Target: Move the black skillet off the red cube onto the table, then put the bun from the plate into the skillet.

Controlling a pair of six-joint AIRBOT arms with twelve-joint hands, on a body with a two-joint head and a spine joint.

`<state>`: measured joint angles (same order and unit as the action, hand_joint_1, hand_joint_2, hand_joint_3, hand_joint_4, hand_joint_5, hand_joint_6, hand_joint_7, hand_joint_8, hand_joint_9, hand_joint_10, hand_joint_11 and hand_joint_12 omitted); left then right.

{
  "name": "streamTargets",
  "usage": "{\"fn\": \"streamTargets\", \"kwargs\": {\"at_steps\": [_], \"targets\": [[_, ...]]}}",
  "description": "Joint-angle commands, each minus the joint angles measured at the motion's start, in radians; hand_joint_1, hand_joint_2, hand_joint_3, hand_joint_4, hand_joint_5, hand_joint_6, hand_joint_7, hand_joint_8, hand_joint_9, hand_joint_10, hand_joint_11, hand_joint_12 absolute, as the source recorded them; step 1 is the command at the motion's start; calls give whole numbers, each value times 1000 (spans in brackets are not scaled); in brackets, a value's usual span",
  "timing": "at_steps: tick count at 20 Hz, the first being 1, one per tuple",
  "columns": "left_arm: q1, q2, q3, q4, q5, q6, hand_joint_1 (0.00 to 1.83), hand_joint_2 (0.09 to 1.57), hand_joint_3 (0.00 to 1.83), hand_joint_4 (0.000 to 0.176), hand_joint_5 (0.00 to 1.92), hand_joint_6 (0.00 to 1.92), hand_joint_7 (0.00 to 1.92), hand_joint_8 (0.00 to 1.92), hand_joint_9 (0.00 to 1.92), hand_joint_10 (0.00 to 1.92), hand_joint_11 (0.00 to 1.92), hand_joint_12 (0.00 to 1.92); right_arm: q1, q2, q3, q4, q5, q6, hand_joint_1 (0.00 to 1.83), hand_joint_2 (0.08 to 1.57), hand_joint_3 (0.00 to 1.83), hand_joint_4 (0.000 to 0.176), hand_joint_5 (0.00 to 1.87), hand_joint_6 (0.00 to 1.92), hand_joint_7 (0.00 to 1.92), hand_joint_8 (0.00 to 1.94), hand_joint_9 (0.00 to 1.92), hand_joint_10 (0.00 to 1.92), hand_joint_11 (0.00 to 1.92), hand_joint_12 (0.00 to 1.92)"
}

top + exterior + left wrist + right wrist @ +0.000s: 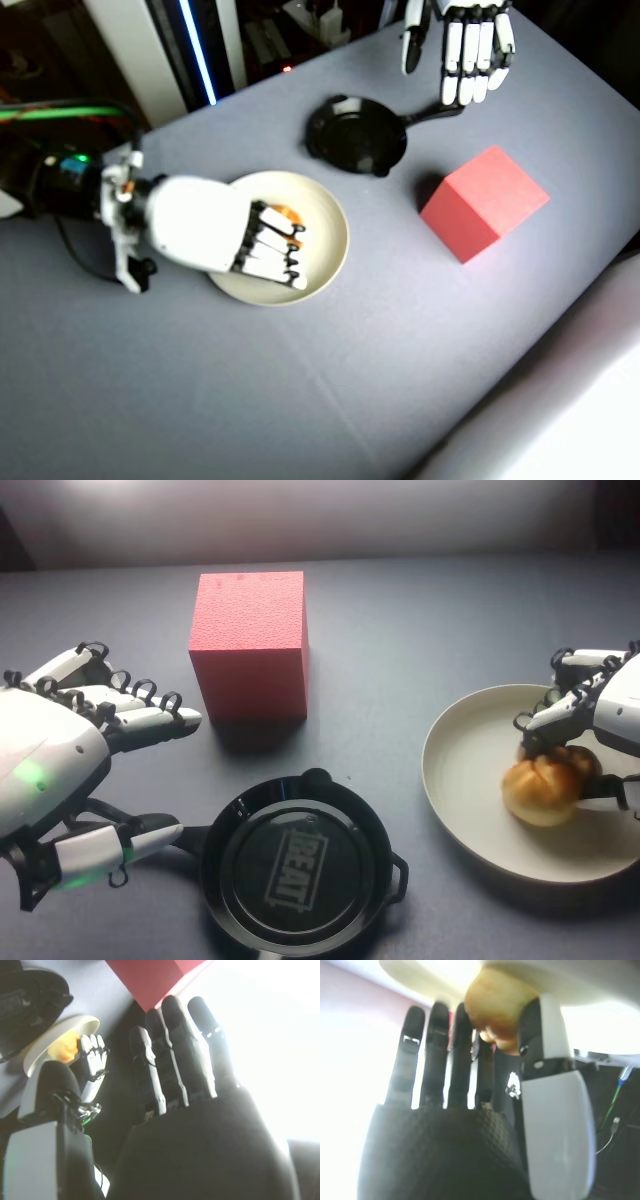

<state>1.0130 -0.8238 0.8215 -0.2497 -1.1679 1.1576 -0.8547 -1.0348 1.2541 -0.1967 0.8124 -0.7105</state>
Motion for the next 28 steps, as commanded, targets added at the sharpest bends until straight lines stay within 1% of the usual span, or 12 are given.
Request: {"fn": "streamTargets", "kwargs": {"at_steps": [1,4,7,9,14,15,20,21,22,26,27,28], "targets": [[0,9,-3,10,-126,-2,602,1152,1,18,557,2,601,4,577,14,35,1234,18,-1,-6,8,105,-1,1197,1199,0,0,918,962,776,1447,657,1084,330,1641],[13,8,-3,-4,-143,-10,636,1145,1,4,580,4,624,6,600,16,62,1207,31,-7,-20,-8,230,54,1351,1149,0,0,947,1024,913,1108,757,1312,467,1343],[39,14,-4,-30,-179,-22,29,1326,7,0,530,0,561,0,537,2,5,1153,78,-37,-42,-68,331,81,1372,1129,2,0,867,1089,984,983,868,1240,686,1104],[60,27,-11,-48,-204,-22,0,1353,6,0,562,10,512,8,476,13,0,1042,136,-80,-41,-130,342,101,1371,1126,0,0,971,793,960,1067,855,1384,693,1321],[107,46,-25,-99,-280,-22,0,1377,0,16,545,0,470,2,455,3,0,886,243,-201,-22,-252,276,119,1386,1099,0,0,1037,652,1049,1002,881,1342,675,1543],[114,51,-29,-105,-296,-22,0,1387,1,0,513,1,440,0,403,0,0,755,261,-228,-15,-272,235,119,1361,1132,4,0,998,1027,923,1062,782,1279,457,1353],[128,53,-34,-115,-316,-22,0,1386,0,0,475,0,411,3,395,9,0,756,278,-285,21,-281,120,116,1137,1252,9,18,730,1312,708,1468,421,1069,202,1460],[130,53,-35,-115,-317,-23,0,1384,0,0,511,11,435,9,401,11,0,809,278,-285,22,-281,106,116,959,1191,0,99,464,616,335,708,237,568,40,1026],[133,53,-37,-116,-319,-24,0,1378,0,0,514,8,443,9,409,13,0,846,278,-285,20,-280,106,116,876,1116,0,104,411,216,276,237,233,238,7,879],[156,53,-45,-129,-347,-36,0,1350,0,7,530,3,446,3,398,7,0,778,264,-225,-13,-250,130,116,779,1046,0,124,105,0,17,0,32,9,0,343],[163,55,-47,-131,-360,-41,0,1377,5,20,510,2,440,4,389,5,0,753,235,-180,-28,-217,169,117,877,979,0,94,105,2,6,0,1,0,0,160],[169,56,-49,-132,-369,-47,0,1377,5,20,510,2,440,4,389,5,0,753,209,-146,-41,-178,212,117,877,979,0,94,105,2,6,0,1,0,0,160]]}}
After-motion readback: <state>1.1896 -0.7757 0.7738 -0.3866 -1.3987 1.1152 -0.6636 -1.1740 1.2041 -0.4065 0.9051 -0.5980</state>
